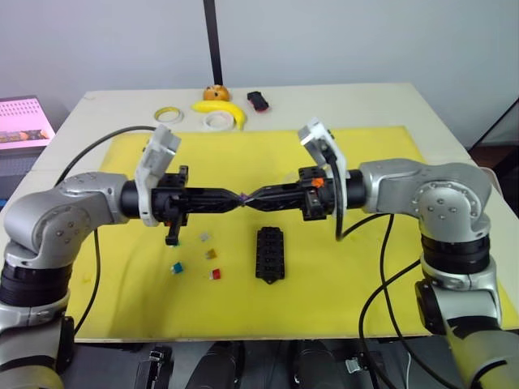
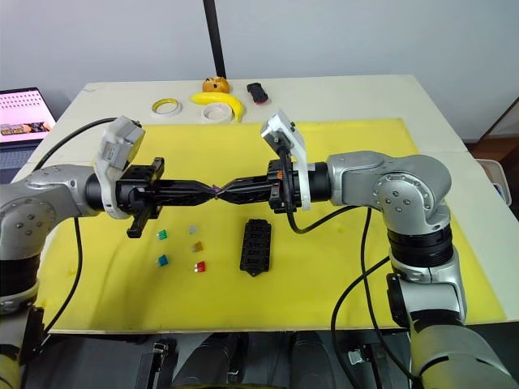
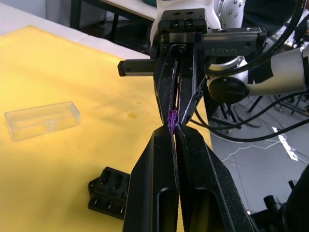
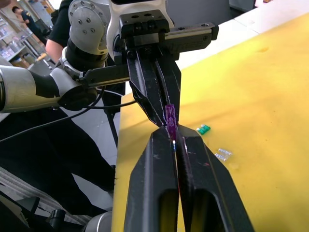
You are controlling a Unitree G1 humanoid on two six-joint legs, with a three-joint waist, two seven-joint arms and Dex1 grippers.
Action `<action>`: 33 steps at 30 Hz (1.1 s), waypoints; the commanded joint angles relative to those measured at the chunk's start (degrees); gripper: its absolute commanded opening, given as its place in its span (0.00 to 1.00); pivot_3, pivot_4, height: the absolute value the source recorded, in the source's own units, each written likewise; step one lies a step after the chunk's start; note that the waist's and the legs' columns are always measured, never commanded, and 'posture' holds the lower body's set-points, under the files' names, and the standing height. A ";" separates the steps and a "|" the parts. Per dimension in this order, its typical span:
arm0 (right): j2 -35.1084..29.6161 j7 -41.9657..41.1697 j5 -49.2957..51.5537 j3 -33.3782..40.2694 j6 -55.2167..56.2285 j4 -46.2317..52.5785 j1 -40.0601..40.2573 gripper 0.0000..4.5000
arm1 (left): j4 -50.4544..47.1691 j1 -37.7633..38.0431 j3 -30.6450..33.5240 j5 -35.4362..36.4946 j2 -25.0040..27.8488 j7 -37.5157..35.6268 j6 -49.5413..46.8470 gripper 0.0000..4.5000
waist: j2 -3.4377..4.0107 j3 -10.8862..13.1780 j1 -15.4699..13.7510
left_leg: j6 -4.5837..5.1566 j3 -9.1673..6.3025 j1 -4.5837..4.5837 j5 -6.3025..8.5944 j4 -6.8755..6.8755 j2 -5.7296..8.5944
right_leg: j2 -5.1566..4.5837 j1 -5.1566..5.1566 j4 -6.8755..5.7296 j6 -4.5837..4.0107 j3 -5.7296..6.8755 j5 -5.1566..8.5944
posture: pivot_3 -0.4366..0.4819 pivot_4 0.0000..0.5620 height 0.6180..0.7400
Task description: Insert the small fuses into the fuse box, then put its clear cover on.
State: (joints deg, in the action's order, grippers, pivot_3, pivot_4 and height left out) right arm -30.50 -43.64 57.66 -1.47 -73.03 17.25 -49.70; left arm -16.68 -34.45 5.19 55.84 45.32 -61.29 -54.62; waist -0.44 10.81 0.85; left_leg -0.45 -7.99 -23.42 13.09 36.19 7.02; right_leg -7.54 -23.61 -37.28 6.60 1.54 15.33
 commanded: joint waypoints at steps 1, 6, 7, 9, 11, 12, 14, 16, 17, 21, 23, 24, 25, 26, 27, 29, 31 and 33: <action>-0.23 -1.19 1.92 0.30 0.05 2.15 -1.22 0.00 | -1.11 -0.02 -0.15 -1.05 0.22 0.37 0.92 0.00 | 0.00 0.00 -0.01 | 0.00 0.00 0.00 0.00 0.00 0.00 | 0.00 0.00 0.00 0.00 0.00 0.00 | 0.48 0.27 1.00; -1.52 -1.88 1.34 -0.23 0.15 2.81 -2.23 0.00 | -1.60 0.26 -1.34 -4.05 0.80 1.38 1.95 0.00 | 0.00 0.00 -0.03 | 0.00 0.00 0.00 0.00 0.00 0.00 | 0.00 0.00 0.00 0.00 0.00 0.00 | 0.48 0.27 1.00; -2.19 -2.28 0.88 -0.67 0.42 3.07 -2.56 0.00 | -1.84 0.33 -1.91 -5.43 1.32 1.50 2.64 0.00 | 0.00 0.00 -0.05 | 0.00 0.00 0.00 0.00 0.00 0.00 | 0.00 0.00 0.00 0.00 0.00 0.00 | 0.48 0.27 1.00; -4.72 -4.07 -1.41 -2.70 1.95 3.98 -3.40 0.00 | -2.37 0.49 -2.66 -8.01 2.71 1.68 3.98 0.00 | 0.00 0.00 0.01 | 0.00 0.00 0.00 0.00 0.00 0.00 | -0.01 0.01 0.01 0.00 0.00 0.00 | 0.48 0.27 1.00; -9.12 -7.62 -5.67 -6.38 4.96 5.41 -4.18 0.00 | -3.56 1.79 -3.91 -12.44 6.16 0.26 6.95 0.22 | 0.02 0.01 0.08 | 0.00 0.01 0.00 0.00 -0.01 0.01 | -0.01 -0.02 0.00 0.00 -0.01 0.00 | 0.48 0.27 1.00; -12.13 -10.24 -8.86 -9.04 7.63 6.41 -4.21 0.00 | -4.44 3.50 -4.89 -15.90 8.85 -1.32 10.00 0.32 | 0.02 0.01 0.21 | 0.00 0.02 -0.01 0.00 -0.03 0.01 | 0.00 -0.05 0.00 0.00 -0.01 0.00 | 0.48 0.27 1.00; -17.42 -14.78 -14.57 -13.74 12.65 7.97 -3.66 0.00 | -6.00 7.18 -6.05 -20.70 12.91 -4.00 15.07 0.56 | 0.02 0.01 0.25 | 0.01 0.05 -0.01 0.01 -0.12 -0.02 | 0.06 -0.10 0.03 0.00 0.01 0.01 | 0.48 0.27 1.00; -21.92 -18.78 -20.24 -18.54 18.03 9.85 -1.64 0.00 | -8.28 12.21 -6.27 -22.23 14.33 -5.58 18.56 0.80 | 0.02 0.01 0.02 | 0.07 0.15 -0.02 0.06 -0.14 -0.02 | 0.13 -0.12 0.06 0.02 -0.02 0.02 | 0.48 0.27 1.00; -23.04 -19.87 -22.43 -20.22 20.10 10.51 -0.56 0.00 | -9.17 14.18 -6.31 -22.65 14.25 -5.88 19.80 0.90 | 0.02 0.01 -0.04 | 0.09 0.17 -0.02 0.07 -0.14 -0.02 | 0.12 -0.11 0.11 0.03 -0.03 0.02 | 0.48 0.27 1.00; -22.99 -20.74 -27.46 -23.45 24.05 11.79 2.70 0.00 | -10.91 17.58 -7.56 -25.69 12.17 -4.48 23.57 0.99 | -0.02 0.03 -0.32 | 0.14 0.17 -0.08 0.10 -0.03 -0.02 | -0.05 -0.08 0.12 0.03 -0.05 0.02 | 0.48 0.27 1.00; -22.37 -20.27 -29.27 -24.46 24.36 12.29 3.82 0.00 | -11.92 18.51 -8.46 -27.07 11.23 -3.97 25.08 0.99 | -0.02 0.03 -0.33 | 0.10 0.16 -0.08 0.08 -0.01 -0.02 | -0.05 -0.07 0.12 0.03 -0.09 0.02 | 0.48 0.27 1.00; -22.13 -20.00 -30.08 -24.87 24.42 12.51 4.33 0.00 | -12.37 18.83 -9.02 -27.68 10.75 -3.79 25.78 0.99 | -0.02 0.03 -0.31 | 0.09 0.16 -0.08 0.07 0.00 -0.03 | -0.04 -0.07 0.12 0.03 -0.09 0.02 | 0.48 0.27 1.00; -21.93 -19.79 -30.93 -25.23 24.68 12.71 4.83 0.00 | -12.58 18.97 -9.64 -28.62 10.01 -3.49 26.90 0.99 | -0.02 0.03 -0.32 | 0.09 0.16 -0.07 0.07 0.01 -0.03 | -0.04 -0.06 0.12 0.03 -0.09 0.02 | 0.48 0.27 1.00; -21.87 -19.75 -31.67 -25.44 24.85 12.97 5.21 0.00 | -12.76 19.01 -10.11 -29.33 9.51 -3.31 27.47 0.99 | -0.02 0.03 -0.33 | 0.09 0.16 -0.07 0.07 0.00 -0.02 | -0.04 -0.06 0.14 0.03 -0.09 0.02 | 0.48 0.27 1.00; -21.81 -19.85 -32.15 -25.43 24.91 13.17 5.44 0.00 | -12.82 19.05 -10.28 -29.81 9.22 -3.25 27.82 0.99 | -0.02 0.03 -0.32 | 0.09 0.15 -0.07 0.07 0.00 -0.02 | -0.04 -0.06 0.14 0.03 -0.09 0.02 | 0.48 0.27 1.00; -21.40 -19.81 -32.59 -25.32 24.24 13.46 5.74 0.00 | -12.93 18.71 -11.07 -30.48 8.59 -3.00 27.94 0.99 | -0.02 0.03 -0.33 | 0.09 0.15 -0.07 0.07 -0.03 -0.02 | -0.04 -0.07 0.13 0.02 -0.09 0.02 | 0.48 0.27 1.00; -20.79 -19.69 -32.86 -25.24 23.56 13.73 6.08 0.00 | -12.76 18.23 -11.99 -31.25 7.83 -2.74 27.97 0.99 | -0.02 0.03 -0.21 | 0.09 0.14 -0.07 0.07 -0.04 -0.02 | -0.03 -0.08 0.13 0.02 -0.08 0.02 | 0.48 0.27 1.00; -20.29 -19.42 -33.27 -25.40 22.78 14.06 6.37 0.00 | -12.44 18.02 -12.78 -32.23 7.27 -2.61 28.35 0.99 | -0.02 0.03 -0.24 | 0.09 0.14 -0.07 0.07 -0.03 -0.03 | -0.02 -0.08 0.13 0.03 -0.08 0.02 | 0.48 0.27 1.00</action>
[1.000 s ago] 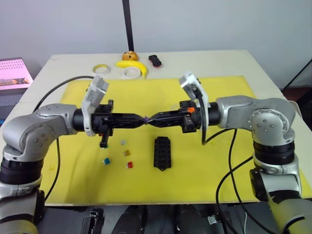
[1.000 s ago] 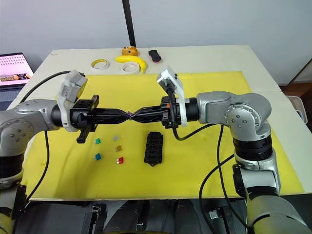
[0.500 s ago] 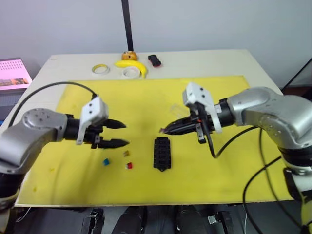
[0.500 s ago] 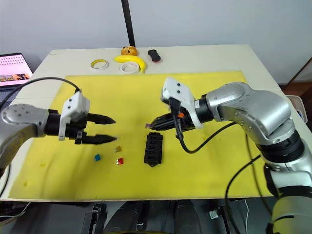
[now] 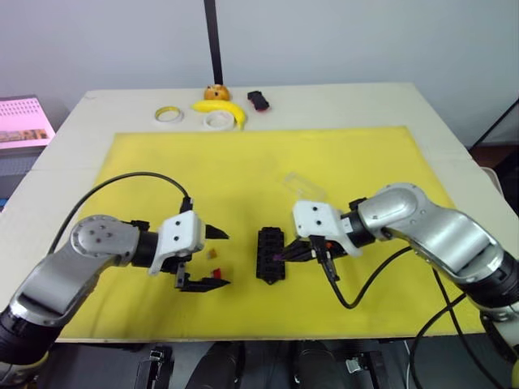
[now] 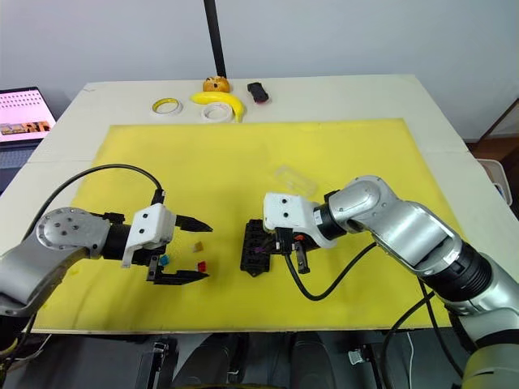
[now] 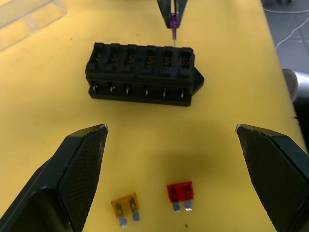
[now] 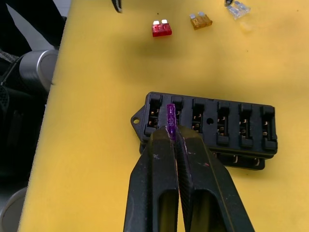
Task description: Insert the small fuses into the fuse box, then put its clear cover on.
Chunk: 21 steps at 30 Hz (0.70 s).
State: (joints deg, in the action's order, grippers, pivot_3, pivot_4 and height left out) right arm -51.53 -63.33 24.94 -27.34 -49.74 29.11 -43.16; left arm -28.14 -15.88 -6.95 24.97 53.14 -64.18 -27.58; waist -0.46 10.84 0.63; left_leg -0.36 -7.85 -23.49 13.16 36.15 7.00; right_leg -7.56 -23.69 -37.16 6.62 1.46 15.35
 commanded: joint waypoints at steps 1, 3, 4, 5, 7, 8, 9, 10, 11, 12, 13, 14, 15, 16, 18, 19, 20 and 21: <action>0.89 0.30 -0.68 0.45 -0.86 2.32 -0.11 0.00 | -0.90 -0.57 -0.95 -1.75 -0.59 0.21 1.40 0.99 | 0.00 0.00 -0.04 | 0.00 0.00 0.00 0.00 0.01 0.00 | 0.00 0.01 0.00 0.00 0.00 0.00 | 0.48 0.27 1.00; 1.13 0.27 -0.88 0.55 -1.38 2.65 -0.02 0.00 | -0.82 -0.58 -1.22 -2.18 -0.62 0.17 1.47 0.99 | 0.00 0.00 -0.10 | 0.00 0.00 0.00 0.00 0.01 0.00 | 0.00 0.01 0.00 0.00 0.01 0.00 | 0.48 0.27 1.00; 1.24 0.19 -0.85 0.60 -1.58 2.95 0.06 0.00 | -0.84 -0.62 -1.20 -2.21 -0.69 0.20 1.31 0.99 | 0.00 0.00 -0.10 | 0.00 -0.01 0.00 0.00 0.02 0.00 | 0.00 0.01 0.00 0.00 0.01 0.00 | 0.48 0.27 1.00; 1.33 0.10 -0.82 0.55 -1.79 3.27 0.12 0.00 | -0.87 -0.67 -1.11 -2.09 -0.82 0.24 1.02 0.99 | 0.00 0.00 -0.11 | 0.00 0.00 0.00 0.00 0.01 0.00 | 0.00 0.02 0.00 0.00 0.02 0.00 | 0.48 0.27 1.00; 1.51 -0.12 -0.84 0.24 -2.21 3.93 -0.04 0.00 | -1.01 -0.81 -1.00 -1.94 -0.84 0.20 0.59 0.99 | 0.00 0.00 -0.09 | 0.00 -0.01 0.00 0.00 0.02 0.00 | 0.00 0.02 0.00 0.00 0.03 0.00 | 0.48 0.27 1.00; 1.61 -0.30 -1.03 0.03 -2.22 4.09 -0.17 0.00 | -0.99 -0.87 -0.96 -1.96 -0.81 0.13 0.54 0.99 | 0.00 0.00 -0.06 | 0.00 -0.01 0.00 0.00 0.01 0.00 | 0.01 0.01 0.00 0.00 0.04 0.00 | 0.48 0.27 1.00; 1.69 -0.44 -1.21 -0.08 -2.23 4.19 -0.23 0.00 | -0.97 -0.92 -0.94 -2.00 -0.79 0.08 0.53 0.99 | 0.00 0.00 -0.04 | 0.00 -0.01 0.00 0.00 0.01 0.00 | 0.01 0.01 0.00 0.00 0.04 0.00 | 0.48 0.27 1.00; 2.06 -0.31 -1.41 -0.22 -2.50 3.94 -0.57 0.00 | -0.76 -1.19 -0.89 -2.13 -0.75 0.10 0.52 0.99 | 0.00 0.00 -0.03 | 0.00 -0.01 0.00 0.00 0.01 0.00 | 0.01 0.01 -0.01 0.00 0.05 0.00 | 0.48 0.27 1.00; 2.34 -0.19 -1.56 -0.30 -2.73 3.74 -0.80 0.00 | -0.61 -1.38 -0.85 -2.22 -0.73 0.12 0.50 0.99 | 0.00 0.00 -0.04 | 0.00 -0.01 0.00 0.00 0.02 0.00 | 0.01 0.01 -0.01 0.00 0.05 0.00 | 0.48 0.27 1.00; 2.59 -0.18 -1.73 -0.39 -2.83 3.56 -1.05 0.00 | -0.45 -1.65 -0.84 -2.21 -0.74 0.12 0.40 0.99 | 0.00 0.00 -0.06 | 0.00 -0.01 0.00 0.00 0.02 0.00 | 0.01 0.01 -0.02 0.00 0.05 0.00 | 0.48 0.27 1.00; 2.81 -0.23 -1.84 -0.41 -2.97 3.47 -1.20 0.00 | -0.36 -1.85 -0.85 -2.21 -0.77 0.16 0.30 0.99 | 0.00 0.00 -0.05 | 0.00 -0.01 0.00 0.00 0.03 0.00 | 0.01 0.02 -0.02 0.00 0.05 0.00 | 0.48 0.27 1.00; 3.05 -0.29 -1.91 -0.46 -3.12 3.47 -1.33 0.00 | -0.34 -1.99 -0.91 -2.20 -0.84 0.23 0.20 0.99 | 0.00 0.00 -0.04 | 0.00 -0.01 0.00 0.00 0.03 0.00 | 0.02 0.02 -0.02 0.00 0.06 0.00 | 0.48 0.27 1.00; 3.25 -0.35 -1.96 -0.50 -3.25 3.50 -1.43 0.00 | -0.34 -2.10 -0.96 -2.20 -0.89 0.29 0.10 0.99 | 0.00 0.00 -0.06 | 0.00 -0.01 0.00 0.00 0.03 0.00 | 0.02 0.02 -0.02 0.00 0.06 0.00 | 0.48 0.27 1.00; 3.37 -0.46 -2.02 -0.62 -3.34 3.52 -1.51 0.00 | -0.39 -2.15 -1.01 -2.19 -0.94 0.33 0.06 0.99 | 0.00 0.00 -0.07 | 0.00 -0.01 0.00 0.00 0.03 0.00 | 0.02 0.02 -0.02 0.00 0.07 0.00 | 0.48 0.27 1.00; 3.50 -0.55 -2.35 -1.00 -3.62 3.25 -1.71 0.00 | -0.57 -2.12 -1.06 -2.12 -0.96 0.40 -0.11 0.99 | 0.00 0.00 -0.07 | 0.00 -0.02 0.00 0.00 0.03 0.00 | 0.02 0.02 -0.02 0.00 0.07 0.00 | 0.48 0.27 1.00; 3.58 -0.51 -2.59 -1.18 -3.76 2.98 -1.80 0.00 | -0.69 -2.12 -1.07 -2.05 -1.00 0.47 -0.27 0.99 | 0.00 0.00 -0.07 | 0.00 -0.02 0.00 0.00 0.03 0.00 | 0.02 0.02 -0.02 0.00 0.07 0.00 | 0.48 0.27 1.00; 3.66 -0.51 -2.83 -1.33 -3.73 2.72 -1.83 0.00 | -0.87 -2.12 -1.02 -1.83 -1.10 0.62 -0.64 0.99 | 0.00 0.00 -0.06 | 0.00 -0.01 0.00 0.00 0.03 0.01 | 0.02 0.02 -0.02 0.00 0.07 0.00 | 0.48 0.27 1.00; 3.69 -0.50 -2.97 -1.43 -3.81 2.52 -1.85 0.00 | -1.10 -2.09 -0.91 -1.52 -1.16 0.72 -1.06 0.99 | 0.00 0.00 -0.03 | 0.00 -0.02 0.00 0.00 0.03 0.01 | 0.02 0.02 -0.02 0.00 0.07 0.00 | 0.48 0.27 1.00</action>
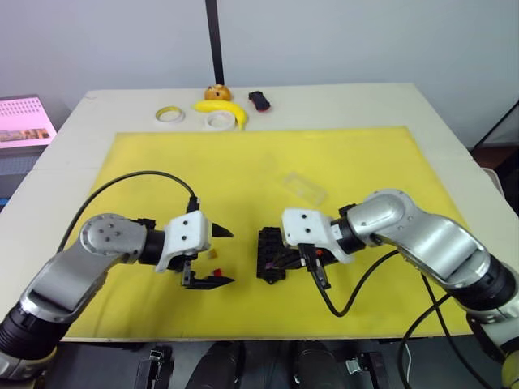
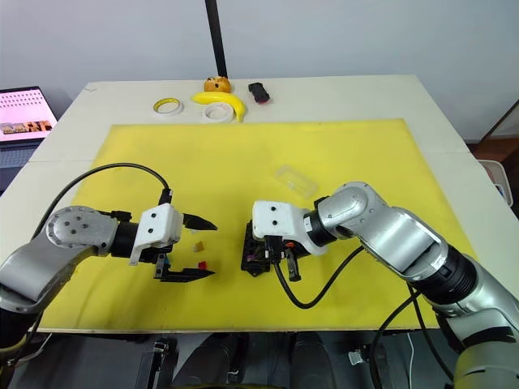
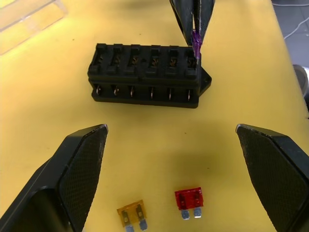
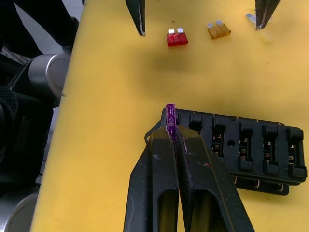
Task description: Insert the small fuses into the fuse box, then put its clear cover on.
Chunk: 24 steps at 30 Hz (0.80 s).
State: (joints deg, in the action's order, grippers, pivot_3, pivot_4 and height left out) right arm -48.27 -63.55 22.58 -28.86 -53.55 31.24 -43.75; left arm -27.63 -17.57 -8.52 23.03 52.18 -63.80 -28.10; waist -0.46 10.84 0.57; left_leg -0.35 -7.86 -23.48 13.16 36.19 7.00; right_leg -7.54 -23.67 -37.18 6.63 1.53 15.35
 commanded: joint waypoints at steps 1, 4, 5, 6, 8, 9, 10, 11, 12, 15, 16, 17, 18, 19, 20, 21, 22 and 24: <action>0.38 -0.26 -0.84 -0.05 0.05 0.31 -1.21 0.00 | -1.83 -0.30 0.80 0.63 -0.22 0.39 -0.78 0.99 | 0.00 0.00 0.04 | 0.00 0.00 0.00 0.00 0.00 0.00 | 0.00 0.00 0.00 0.00 0.00 0.00 | 0.48 0.27 1.00; 0.29 -0.27 -1.42 -0.32 -0.08 0.34 -1.00 0.00 | -2.01 0.27 1.00 0.21 -0.06 0.45 -0.46 0.99 | 0.00 0.00 0.03 | 0.00 0.00 0.00 0.00 0.00 0.00 | 0.00 0.00 -0.01 0.00 0.00 0.00 | 0.48 0.27 1.00; 0.32 -0.32 -1.40 -0.28 -0.27 0.53 -0.86 0.00 | -2.02 0.40 1.02 0.08 -0.03 0.46 -0.40 0.99 | 0.00 0.00 0.03 | 0.00 0.00 0.00 0.00 0.00 0.00 | 0.00 0.00 -0.01 0.00 0.00 0.00 | 0.48 0.27 1.00; 0.37 -0.36 -1.35 -0.23 -0.40 0.73 -0.74 0.00 | -2.04 0.46 1.03 0.04 -0.03 0.49 -0.40 0.99 | 0.00 0.00 0.03 | 0.00 0.00 0.00 0.00 0.00 0.00 | 0.00 0.00 -0.01 0.00 0.00 0.00 | 0.48 0.27 1.00; 0.40 -0.54 -1.16 -0.25 -0.77 1.13 -0.55 0.00 | -2.17 0.49 1.13 0.18 -0.23 0.75 -0.61 0.99 | 0.00 0.00 0.03 | 0.00 0.00 0.00 0.00 0.00 0.00 | 0.00 0.00 -0.01 0.00 0.00 0.00 | 0.48 0.27 1.00; 0.43 -0.62 -1.14 -0.30 -0.89 1.22 -0.53 0.00 | -2.21 0.52 1.20 0.28 -0.36 0.92 -0.76 0.99 | 0.00 0.00 0.02 | 0.00 0.00 0.00 0.00 0.00 0.00 | 0.00 0.00 -0.01 0.00 0.00 0.00 | 0.48 0.27 1.00; 0.50 -0.65 -1.14 -0.36 -1.04 1.24 -0.55 0.00 | -2.24 0.62 1.25 0.30 -0.38 0.99 -0.76 0.99 | 0.00 0.00 0.01 | 0.00 0.00 0.00 0.00 0.00 0.00 | 0.00 0.00 -0.01 0.00 0.00 0.00 | 0.48 0.27 1.00; 0.57 -0.67 -1.18 -0.38 -1.10 1.23 -0.59 0.00 | -2.25 0.78 1.27 0.24 -0.37 1.05 -0.65 0.99 | 0.00 0.00 0.02 | 0.00 0.00 0.00 0.00 0.00 0.00 | 0.00 0.00 -0.01 0.00 0.00 0.00 | 0.48 0.27 1.00; 0.78 -0.67 -1.03 -0.33 -1.36 1.22 -0.70 0.00 | -2.21 0.96 1.31 0.12 -0.34 1.08 -0.47 0.99 | 0.00 0.00 0.03 | 0.00 0.00 0.00 0.00 0.01 0.00 | 0.00 0.00 -0.01 0.00 0.00 0.00 | 0.48 0.27 1.00; 1.32 -0.72 -0.37 0.11 -2.27 1.27 -1.01 0.00 | -2.19 1.18 1.29 -0.10 -0.37 1.30 -0.22 0.99 | 0.00 0.00 0.02 | -0.01 0.00 0.00 0.00 0.01 0.00 | 0.00 0.00 -0.02 0.00 0.00 0.00 | 0.48 0.27 1.00; 1.51 -0.72 -0.20 0.22 -2.58 1.28 -1.10 0.00 | -2.20 1.20 1.28 -0.12 -0.47 1.42 -0.16 0.99 | 0.00 0.00 0.01 | -0.01 0.00 0.00 0.00 0.01 0.00 | 0.00 0.00 -0.02 0.00 0.00 0.00 | 0.48 0.27 1.00; 1.60 -0.75 -0.13 0.26 -2.80 1.27 -1.13 0.00 | -2.20 1.20 1.23 -0.15 -0.58 1.57 -0.13 0.99 | 0.00 0.00 0.00 | -0.01 0.00 0.00 0.00 0.01 0.00 | 0.00 0.00 -0.02 0.00 0.00 0.00 | 0.48 0.27 1.00; 1.62 -0.74 -0.32 0.08 -2.86 1.20 -1.16 0.00 | -2.21 1.26 1.14 -0.21 -0.68 1.72 -0.08 0.99 | 0.00 0.00 0.00 | 0.00 0.00 0.00 0.00 0.01 0.00 | 0.00 0.00 -0.02 0.00 0.00 0.00 | 0.48 0.27 1.00; 1.60 -0.70 -0.62 -0.14 -2.81 1.11 -1.17 0.00 | -2.23 1.29 1.03 -0.24 -0.75 1.85 -0.07 0.99 | 0.00 0.00 0.00 | 0.00 0.00 0.00 0.00 0.01 0.00 | 0.00 0.01 -0.02 0.00 0.00 0.00 | 0.48 0.27 1.00; 1.59 -0.59 -1.03 -0.49 -2.78 0.96 -1.17 0.00 | -2.26 1.38 0.95 -0.27 -0.81 1.97 -0.01 0.99 | 0.00 0.00 0.00 | 0.00 0.00 0.00 0.00 0.01 0.00 | 0.00 0.01 -0.02 0.00 0.00 0.00 | 0.48 0.27 1.00; 1.59 -0.49 -1.41 -0.80 -2.68 0.82 -1.14 0.00 | -2.29 1.47 0.92 -0.28 -0.88 2.09 0.04 0.99 | 0.00 0.00 0.03 | -0.01 0.00 0.00 0.00 0.01 0.00 | 0.00 0.00 -0.02 0.00 0.00 0.00 | 0.48 0.27 1.00; 1.60 -0.44 -1.62 -0.97 -2.62 0.74 -1.12 0.00 | -2.30 1.53 0.90 -0.28 -0.92 2.17 0.08 0.99 | 0.00 0.00 0.05 | 0.00 0.00 0.01 0.00 0.01 0.00 | 0.00 0.00 -0.02 0.00 0.00 0.00 | 0.48 0.27 1.00; 1.41 -0.44 -2.29 -1.48 -2.23 0.63 -1.11 0.00 | -2.26 1.62 0.89 -0.31 -1.00 2.26 0.16 0.99 | 0.00 0.00 0.04 | -0.01 0.00 0.01 0.00 0.01 0.00 | 0.00 0.00 -0.02 0.00 0.00 0.00 | 0.48 0.27 1.00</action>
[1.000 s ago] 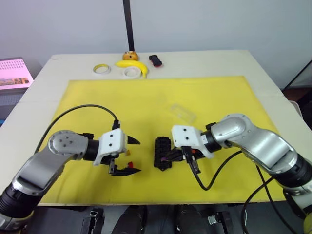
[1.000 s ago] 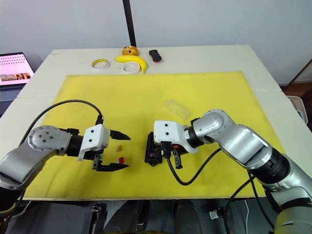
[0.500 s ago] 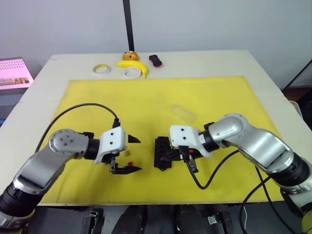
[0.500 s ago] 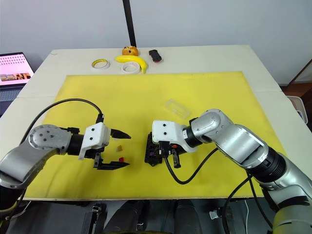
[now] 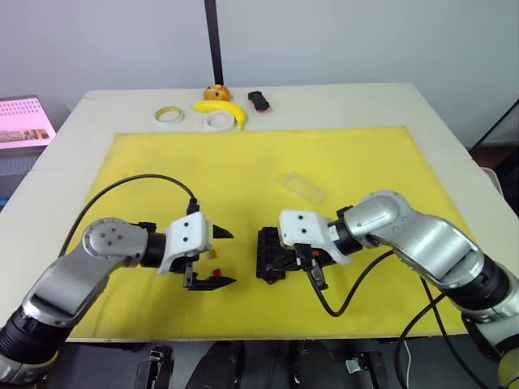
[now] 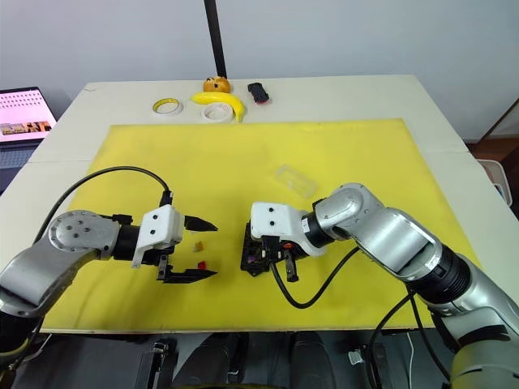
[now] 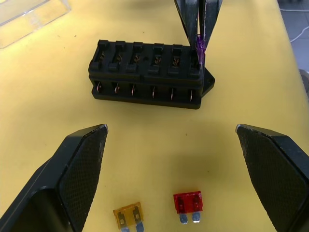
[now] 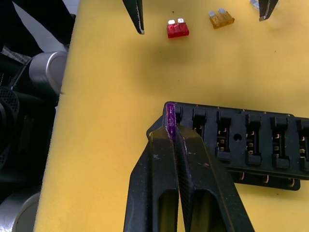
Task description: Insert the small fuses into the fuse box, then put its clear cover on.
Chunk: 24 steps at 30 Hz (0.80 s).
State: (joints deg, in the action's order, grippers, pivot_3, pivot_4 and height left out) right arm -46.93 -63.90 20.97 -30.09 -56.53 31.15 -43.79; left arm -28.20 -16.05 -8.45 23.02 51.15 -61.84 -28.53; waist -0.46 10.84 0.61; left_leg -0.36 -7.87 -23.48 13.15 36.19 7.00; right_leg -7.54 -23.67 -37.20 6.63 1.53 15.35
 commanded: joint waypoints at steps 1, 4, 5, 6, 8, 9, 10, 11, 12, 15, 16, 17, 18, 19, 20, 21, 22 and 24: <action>-0.03 -0.06 -0.99 -0.47 0.92 0.61 -1.03 0.00 | -1.66 0.18 0.79 -0.36 -0.02 0.36 0.69 0.99 | 0.00 0.00 -0.01 | 0.00 0.00 0.00 0.00 0.00 0.00 | 0.00 0.00 0.00 0.00 0.00 0.00 | 0.48 0.27 1.00; -0.10 0.09 -1.70 -0.77 1.19 0.37 -1.00 0.00 | -1.68 0.54 0.74 -0.49 -0.10 0.52 0.99 0.99 | 0.00 0.00 0.00 | 0.00 0.00 0.00 0.00 0.01 0.00 | 0.00 0.00 0.00 0.00 0.00 0.00 | 0.48 0.27 1.00; -0.09 0.12 -1.82 -0.74 1.21 0.30 -1.00 0.00 | -1.72 0.63 0.69 -0.52 -0.09 0.54 1.03 0.99 | 0.00 0.00 0.00 | 0.00 0.00 0.00 0.00 0.01 0.00 | 0.00 0.00 0.00 0.00 0.00 0.00 | 0.48 0.27 1.00; -0.04 0.15 -1.88 -0.63 1.19 0.26 -1.04 0.00 | -1.74 0.72 0.65 -0.57 -0.10 0.59 1.11 0.99 | 0.00 0.00 0.00 | 0.00 0.00 0.00 0.00 0.01 0.00 | 0.00 0.00 0.00 0.00 0.00 0.00 | 0.48 0.27 1.00; 0.07 0.05 -1.46 0.14 0.67 0.43 -1.37 0.00 | -1.75 0.80 0.62 -0.60 -0.09 0.64 1.18 0.99 | 0.00 0.00 -0.03 | -0.01 0.00 0.00 0.00 0.01 0.00 | 0.00 0.00 -0.01 0.00 0.00 0.00 | 0.48 0.27 1.00; 0.12 -0.01 -1.23 0.48 0.39 0.53 -1.51 0.00 | -1.74 0.80 0.62 -0.61 -0.09 0.67 1.20 0.99 | 0.00 0.00 -0.02 | -0.01 0.00 0.01 0.00 0.01 0.00 | 0.00 0.01 -0.01 0.00 0.00 0.00 | 0.48 0.27 1.00; 0.07 -0.08 -1.03 0.80 0.22 0.72 -1.60 0.00 | -1.71 0.80 0.61 -0.62 -0.09 0.67 1.26 0.99 | 0.00 0.00 -0.01 | -0.01 0.00 0.01 0.00 0.02 0.00 | 0.00 0.01 -0.01 0.00 0.00 0.00 | 0.48 0.27 1.00; -0.02 -0.17 -0.74 1.12 0.00 0.97 -1.63 0.00 | -1.64 0.78 0.57 -0.69 -0.10 0.66 1.37 0.99 | 0.00 0.00 -0.02 | -0.01 0.00 0.01 0.00 0.02 0.00 | 0.00 0.01 -0.01 0.00 0.00 0.00 | 0.48 0.27 1.00; -0.06 -0.23 -0.64 1.23 -0.09 1.05 -1.69 0.00 | -1.42 0.70 0.51 -0.80 -0.14 0.59 1.57 0.99 | 0.00 0.00 -0.04 | -0.01 0.00 0.00 0.00 0.02 0.00 | 0.00 0.01 -0.01 0.00 0.00 0.00 | 0.48 0.27 1.00; -0.11 -0.12 -0.71 1.25 -0.19 0.77 -1.94 0.00 | -0.78 0.31 0.32 -1.14 -0.36 0.39 2.00 0.99 | 0.00 0.00 -0.01 | -0.01 0.00 0.01 0.00 0.01 0.00 | 0.00 0.01 -0.01 0.00 0.00 0.00 | 0.48 0.27 1.00; -0.15 -0.08 -0.74 1.29 -0.21 0.65 -2.01 0.00 | -0.67 0.21 0.29 -1.23 -0.43 0.32 2.07 0.99 | 0.00 0.00 -0.01 | -0.01 0.00 0.01 0.00 0.02 0.00 | 0.00 0.01 -0.01 0.00 0.00 0.00 | 0.48 0.27 1.00; -0.19 0.11 -0.88 1.32 -0.31 0.43 -2.08 0.00 | -0.52 0.02 0.27 -1.30 -0.55 0.27 2.12 0.99 | 0.00 0.00 -0.01 | -0.01 0.00 0.01 0.00 0.02 0.00 | 0.00 0.01 -0.01 0.00 0.00 0.00 | 0.48 0.27 1.00; -0.22 0.25 -0.95 1.34 -0.40 0.29 -2.13 0.00 | -0.45 -0.09 0.27 -1.36 -0.64 0.23 2.14 0.99 | 0.00 0.00 -0.03 | -0.01 0.00 0.01 0.00 0.01 0.00 | 0.00 0.01 -0.01 0.00 0.00 0.00 | 0.48 0.27 1.00; -0.24 0.36 -1.15 1.24 -0.32 0.08 -2.20 0.00 | -0.23 -0.23 0.24 -1.51 -0.75 0.17 2.30 0.99 | 0.00 0.00 -0.03 | -0.01 0.00 0.01 0.00 0.02 0.00 | 0.00 0.01 -0.01 0.00 0.00 0.00 | 0.48 0.27 1.00; -0.24 0.40 -1.21 1.18 -0.26 -0.04 -2.25 0.00 | -0.07 -0.31 0.21 -1.62 -0.85 0.11 2.43 0.99 | 0.00 0.00 -0.03 | -0.01 0.00 0.01 0.00 0.02 0.00 | 0.00 0.01 -0.01 0.00 0.00 0.00 | 0.48 0.27 1.00; -0.16 0.37 -1.18 1.15 -0.22 -0.22 -2.36 0.00 | 0.16 -0.45 0.16 -1.71 -0.94 0.03 2.53 0.99 | 0.00 0.00 -0.03 | -0.01 0.00 0.01 0.00 0.01 0.00 | 0.00 0.01 -0.01 0.00 0.00 0.00 | 0.48 0.27 1.00; -0.16 0.32 -1.16 1.14 -0.12 -0.35 -2.45 0.00 | 0.36 -0.56 0.10 -1.80 -1.01 -0.02 2.64 0.99 | 0.00 0.00 -0.04 | -0.01 0.00 0.01 0.00 0.02 0.00 | 0.00 0.01 -0.01 0.00 0.00 0.00 | 0.48 0.27 1.00; -0.25 0.31 -1.23 0.99 -0.12 -0.52 -2.49 0.00 | 0.60 -0.75 -0.02 -1.95 -1.15 -0.09 2.86 0.99 | 0.00 0.00 -0.01 | -0.01 0.00 0.01 0.00 0.01 0.00 | 0.01 0.01 -0.01 0.00 0.00 0.00 | 0.48 0.27 1.00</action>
State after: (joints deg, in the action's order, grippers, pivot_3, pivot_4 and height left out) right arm -47.00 -63.56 19.89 -30.57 -57.04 30.06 -44.99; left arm -27.13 -16.15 -8.54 21.46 50.29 -61.79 -26.83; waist -0.46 10.84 0.60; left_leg -0.37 -7.87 -23.47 13.15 36.21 7.00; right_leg -7.53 -23.66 -37.20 6.63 1.53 15.35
